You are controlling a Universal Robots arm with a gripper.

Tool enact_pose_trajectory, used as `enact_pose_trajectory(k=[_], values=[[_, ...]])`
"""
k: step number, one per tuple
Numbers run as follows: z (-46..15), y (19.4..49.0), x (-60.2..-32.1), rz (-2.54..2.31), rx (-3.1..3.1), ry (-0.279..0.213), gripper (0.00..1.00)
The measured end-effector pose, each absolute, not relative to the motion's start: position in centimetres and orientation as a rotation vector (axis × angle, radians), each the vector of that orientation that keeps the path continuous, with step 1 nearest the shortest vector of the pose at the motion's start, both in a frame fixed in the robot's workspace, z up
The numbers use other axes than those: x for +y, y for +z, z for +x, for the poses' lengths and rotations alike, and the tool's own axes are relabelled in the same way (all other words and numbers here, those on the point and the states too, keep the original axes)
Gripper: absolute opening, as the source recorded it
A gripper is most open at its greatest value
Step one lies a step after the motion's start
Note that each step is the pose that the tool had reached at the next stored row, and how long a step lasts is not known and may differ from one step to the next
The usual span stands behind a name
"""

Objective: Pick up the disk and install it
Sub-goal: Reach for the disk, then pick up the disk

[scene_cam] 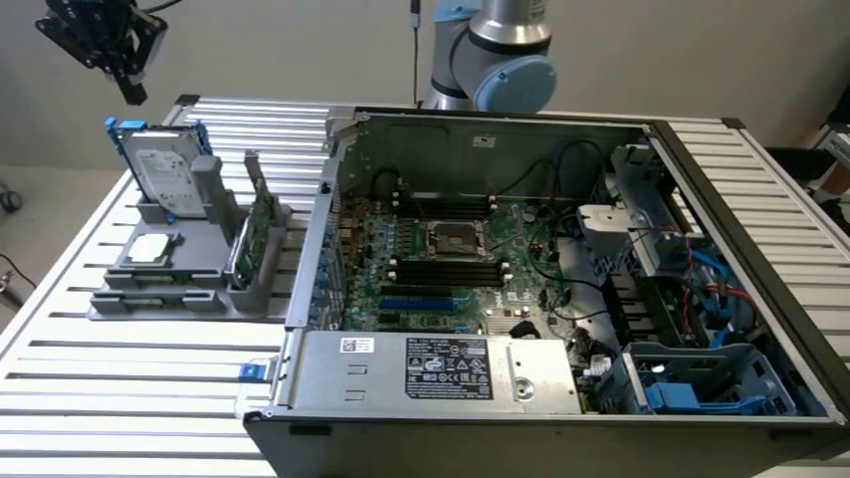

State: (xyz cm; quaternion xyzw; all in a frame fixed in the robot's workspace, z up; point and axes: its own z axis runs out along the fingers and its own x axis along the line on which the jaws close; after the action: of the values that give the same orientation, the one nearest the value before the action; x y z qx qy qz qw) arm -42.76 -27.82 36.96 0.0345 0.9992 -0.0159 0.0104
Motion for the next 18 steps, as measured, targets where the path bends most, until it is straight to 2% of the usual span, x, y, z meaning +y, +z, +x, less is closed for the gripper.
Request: enact_pose_trajectory(k=[18], values=[[-43.71,36.85,-27.09,0.077,3.120,-0.063,0.11]])
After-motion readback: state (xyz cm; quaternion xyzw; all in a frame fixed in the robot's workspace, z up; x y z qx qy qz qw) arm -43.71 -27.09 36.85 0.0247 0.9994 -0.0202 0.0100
